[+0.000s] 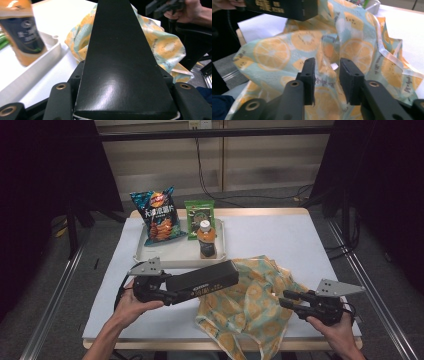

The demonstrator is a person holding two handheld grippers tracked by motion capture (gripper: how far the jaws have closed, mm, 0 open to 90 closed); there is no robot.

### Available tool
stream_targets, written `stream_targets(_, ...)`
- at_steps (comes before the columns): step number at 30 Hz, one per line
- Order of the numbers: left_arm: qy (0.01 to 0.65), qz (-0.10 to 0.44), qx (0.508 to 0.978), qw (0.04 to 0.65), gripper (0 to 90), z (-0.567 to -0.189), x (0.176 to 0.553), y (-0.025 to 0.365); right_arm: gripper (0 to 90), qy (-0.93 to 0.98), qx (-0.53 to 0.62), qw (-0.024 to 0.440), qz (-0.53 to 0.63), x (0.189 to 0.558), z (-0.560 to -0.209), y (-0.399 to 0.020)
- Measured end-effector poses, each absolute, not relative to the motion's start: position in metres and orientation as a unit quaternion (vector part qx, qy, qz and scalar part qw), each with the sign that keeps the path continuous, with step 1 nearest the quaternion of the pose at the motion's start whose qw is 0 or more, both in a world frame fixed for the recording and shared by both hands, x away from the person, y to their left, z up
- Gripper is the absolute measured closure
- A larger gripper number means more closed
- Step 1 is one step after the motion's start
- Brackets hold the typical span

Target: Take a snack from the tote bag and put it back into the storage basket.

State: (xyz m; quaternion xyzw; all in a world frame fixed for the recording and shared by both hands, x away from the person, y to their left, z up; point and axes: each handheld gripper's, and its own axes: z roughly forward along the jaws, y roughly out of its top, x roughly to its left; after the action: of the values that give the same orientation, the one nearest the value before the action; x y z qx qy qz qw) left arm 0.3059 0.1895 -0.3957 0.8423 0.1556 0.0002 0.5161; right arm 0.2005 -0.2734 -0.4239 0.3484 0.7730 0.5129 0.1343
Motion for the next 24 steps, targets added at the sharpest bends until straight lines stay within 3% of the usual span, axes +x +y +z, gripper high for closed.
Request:
stream_targets(8,0.157,0.011,0.842,0.516,43.8,-0.392,0.317,0.209,47.8,0.763,0.345,0.139,0.529,0.197,-0.419,-0.274)
stream_targets(24,0.185,0.045,0.829,0.525,43.8,-0.374,0.324,0.255,44.0,0.764,0.347,0.134,0.528,0.201,-0.422,-0.274)
